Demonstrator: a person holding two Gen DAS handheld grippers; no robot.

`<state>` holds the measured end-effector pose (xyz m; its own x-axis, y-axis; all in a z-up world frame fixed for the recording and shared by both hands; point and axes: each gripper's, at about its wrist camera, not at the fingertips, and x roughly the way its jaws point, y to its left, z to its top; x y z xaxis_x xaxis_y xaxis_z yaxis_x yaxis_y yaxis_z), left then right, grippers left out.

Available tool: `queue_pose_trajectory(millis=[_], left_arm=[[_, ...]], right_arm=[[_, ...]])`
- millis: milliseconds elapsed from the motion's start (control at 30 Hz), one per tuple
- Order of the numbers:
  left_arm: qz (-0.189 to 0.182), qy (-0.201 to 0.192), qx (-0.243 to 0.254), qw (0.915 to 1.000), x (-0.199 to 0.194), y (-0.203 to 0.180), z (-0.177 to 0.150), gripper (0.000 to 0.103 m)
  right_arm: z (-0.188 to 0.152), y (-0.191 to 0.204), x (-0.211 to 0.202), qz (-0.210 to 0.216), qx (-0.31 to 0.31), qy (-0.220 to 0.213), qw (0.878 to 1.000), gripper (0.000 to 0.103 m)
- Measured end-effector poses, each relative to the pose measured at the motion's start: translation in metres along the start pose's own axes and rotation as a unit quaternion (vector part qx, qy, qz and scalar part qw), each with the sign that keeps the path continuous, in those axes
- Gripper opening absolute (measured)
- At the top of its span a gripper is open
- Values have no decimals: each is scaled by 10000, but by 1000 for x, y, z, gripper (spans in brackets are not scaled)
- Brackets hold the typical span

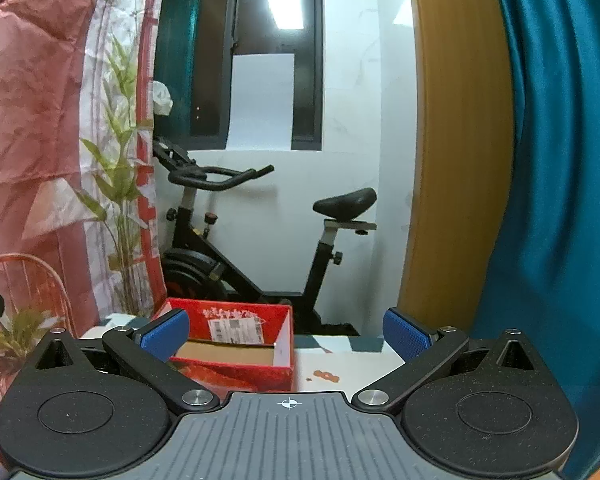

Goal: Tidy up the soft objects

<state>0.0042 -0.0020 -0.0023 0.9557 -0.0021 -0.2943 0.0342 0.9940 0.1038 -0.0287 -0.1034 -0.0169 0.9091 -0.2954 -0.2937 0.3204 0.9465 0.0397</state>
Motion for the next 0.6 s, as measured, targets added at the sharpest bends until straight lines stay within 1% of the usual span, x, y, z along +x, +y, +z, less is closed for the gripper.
queue_pose_trajectory(millis=[200, 333, 600], left_arm=[[27, 93, -34, 9999, 5, 1, 0, 103], [21, 142, -56, 9999, 7, 3, -1, 103], [33, 170, -72, 9998, 10, 4, 1, 103]], right_arm=[[-4, 1, 6, -31, -22, 119, 9999, 103], [-1, 1, 8, -44, -25, 184, 9998, 103], [-2, 3, 9, -58, -26, 191, 9998, 103]])
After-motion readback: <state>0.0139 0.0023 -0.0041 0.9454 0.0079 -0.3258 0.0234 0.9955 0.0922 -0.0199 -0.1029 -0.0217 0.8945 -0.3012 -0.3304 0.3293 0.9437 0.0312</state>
